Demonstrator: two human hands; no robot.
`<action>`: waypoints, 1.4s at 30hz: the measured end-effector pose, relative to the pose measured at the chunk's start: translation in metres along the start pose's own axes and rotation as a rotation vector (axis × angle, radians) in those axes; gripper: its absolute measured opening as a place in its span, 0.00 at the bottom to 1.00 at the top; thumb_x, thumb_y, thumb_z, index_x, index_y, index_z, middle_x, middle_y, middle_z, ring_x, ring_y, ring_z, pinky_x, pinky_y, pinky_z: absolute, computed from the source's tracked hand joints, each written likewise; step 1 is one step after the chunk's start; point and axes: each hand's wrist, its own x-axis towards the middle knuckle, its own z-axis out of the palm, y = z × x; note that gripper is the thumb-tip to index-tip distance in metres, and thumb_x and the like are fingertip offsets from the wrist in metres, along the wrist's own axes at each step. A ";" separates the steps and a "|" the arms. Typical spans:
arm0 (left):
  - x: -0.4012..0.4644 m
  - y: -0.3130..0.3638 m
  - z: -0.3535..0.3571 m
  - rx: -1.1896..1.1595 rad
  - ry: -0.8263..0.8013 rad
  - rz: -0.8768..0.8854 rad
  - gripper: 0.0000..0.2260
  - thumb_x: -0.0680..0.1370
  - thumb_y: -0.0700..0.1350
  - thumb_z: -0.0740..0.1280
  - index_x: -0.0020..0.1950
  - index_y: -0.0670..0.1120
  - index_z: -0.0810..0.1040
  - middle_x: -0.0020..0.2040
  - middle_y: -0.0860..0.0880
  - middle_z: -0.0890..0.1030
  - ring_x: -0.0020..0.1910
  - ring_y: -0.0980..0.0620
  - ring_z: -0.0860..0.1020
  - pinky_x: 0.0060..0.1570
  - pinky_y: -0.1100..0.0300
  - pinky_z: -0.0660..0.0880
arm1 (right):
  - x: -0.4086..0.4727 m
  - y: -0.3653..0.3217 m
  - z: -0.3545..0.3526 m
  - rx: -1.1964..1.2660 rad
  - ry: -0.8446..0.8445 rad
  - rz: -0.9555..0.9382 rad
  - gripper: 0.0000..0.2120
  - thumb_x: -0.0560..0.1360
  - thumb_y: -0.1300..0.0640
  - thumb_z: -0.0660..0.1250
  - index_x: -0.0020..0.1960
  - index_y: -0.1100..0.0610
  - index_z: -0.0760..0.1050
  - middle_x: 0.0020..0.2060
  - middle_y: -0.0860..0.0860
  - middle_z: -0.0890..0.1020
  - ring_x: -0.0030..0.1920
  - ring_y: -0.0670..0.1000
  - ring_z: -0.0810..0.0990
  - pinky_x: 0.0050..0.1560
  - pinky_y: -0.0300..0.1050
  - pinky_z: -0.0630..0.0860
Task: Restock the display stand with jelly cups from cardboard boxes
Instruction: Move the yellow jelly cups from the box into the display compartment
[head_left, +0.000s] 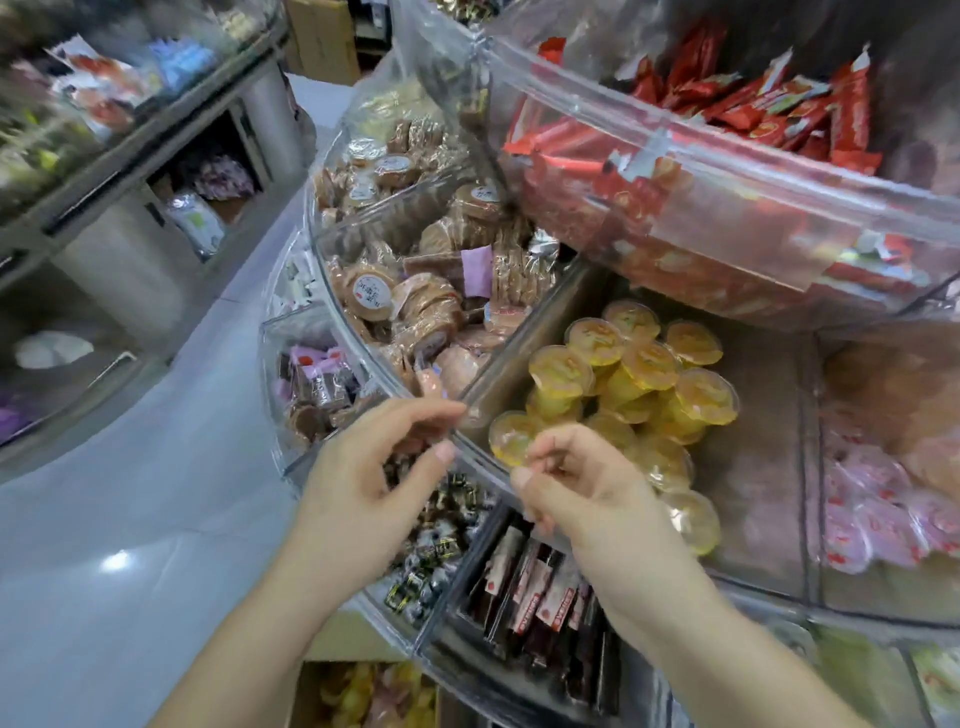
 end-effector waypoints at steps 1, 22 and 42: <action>-0.014 -0.012 -0.009 -0.055 0.061 -0.065 0.11 0.74 0.45 0.66 0.51 0.61 0.79 0.49 0.62 0.81 0.51 0.62 0.79 0.50 0.71 0.73 | -0.005 0.004 0.020 0.000 -0.089 -0.003 0.07 0.73 0.65 0.66 0.42 0.54 0.74 0.31 0.46 0.73 0.31 0.45 0.71 0.33 0.33 0.69; -0.357 -0.522 0.104 -0.126 -0.150 -1.301 0.12 0.75 0.37 0.64 0.58 0.43 0.77 0.53 0.45 0.81 0.54 0.47 0.78 0.51 0.65 0.68 | 0.055 0.610 0.201 -1.253 -0.726 0.756 0.13 0.75 0.58 0.64 0.58 0.58 0.76 0.55 0.57 0.81 0.56 0.57 0.79 0.53 0.44 0.74; -0.321 -0.649 0.195 -0.070 0.204 -1.142 0.16 0.69 0.43 0.73 0.57 0.49 0.80 0.53 0.46 0.69 0.57 0.48 0.74 0.58 0.70 0.65 | 0.060 0.723 0.195 -0.824 -0.236 0.481 0.17 0.62 0.59 0.72 0.47 0.45 0.72 0.45 0.51 0.82 0.47 0.56 0.80 0.49 0.50 0.77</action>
